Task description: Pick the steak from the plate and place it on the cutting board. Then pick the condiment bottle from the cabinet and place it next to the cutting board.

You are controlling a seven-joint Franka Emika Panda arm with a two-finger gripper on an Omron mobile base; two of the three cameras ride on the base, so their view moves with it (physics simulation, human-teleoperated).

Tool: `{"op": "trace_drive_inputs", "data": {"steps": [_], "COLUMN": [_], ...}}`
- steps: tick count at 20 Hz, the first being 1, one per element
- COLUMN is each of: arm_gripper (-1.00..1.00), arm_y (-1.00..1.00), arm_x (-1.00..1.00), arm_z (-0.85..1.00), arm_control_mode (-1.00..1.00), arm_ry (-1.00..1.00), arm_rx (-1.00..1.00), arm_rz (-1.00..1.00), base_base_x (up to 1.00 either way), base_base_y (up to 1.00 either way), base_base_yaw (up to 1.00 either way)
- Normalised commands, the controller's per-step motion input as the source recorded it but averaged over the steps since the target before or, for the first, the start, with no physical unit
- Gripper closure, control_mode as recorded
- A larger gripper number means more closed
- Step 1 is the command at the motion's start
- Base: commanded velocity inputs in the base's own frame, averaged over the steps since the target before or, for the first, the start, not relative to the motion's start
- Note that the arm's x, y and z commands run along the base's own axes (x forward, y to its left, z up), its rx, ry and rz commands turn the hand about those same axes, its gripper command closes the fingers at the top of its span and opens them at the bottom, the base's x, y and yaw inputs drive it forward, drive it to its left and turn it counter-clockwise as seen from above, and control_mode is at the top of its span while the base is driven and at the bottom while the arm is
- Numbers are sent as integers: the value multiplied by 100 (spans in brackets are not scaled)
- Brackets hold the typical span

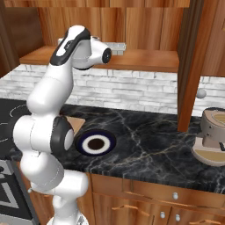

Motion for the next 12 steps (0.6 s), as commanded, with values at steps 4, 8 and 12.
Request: {"op": "trace_drive_inputs", "data": {"steps": [4,8,12], "arm_gripper": [-100,-100,-100], "arm_y": [0,3,9], "arm_x": [17,15,14], "arm_z": [-2,-2,-1], "arm_control_mode": [-100,-100,-100], "arm_ry": [0,0,0], "arm_rx": [0,0,0], "arm_rz": [0,0,0], "base_base_x": [0,0,0], "base_base_y": [0,0,0], "base_base_yaw": [0,0,0]}}
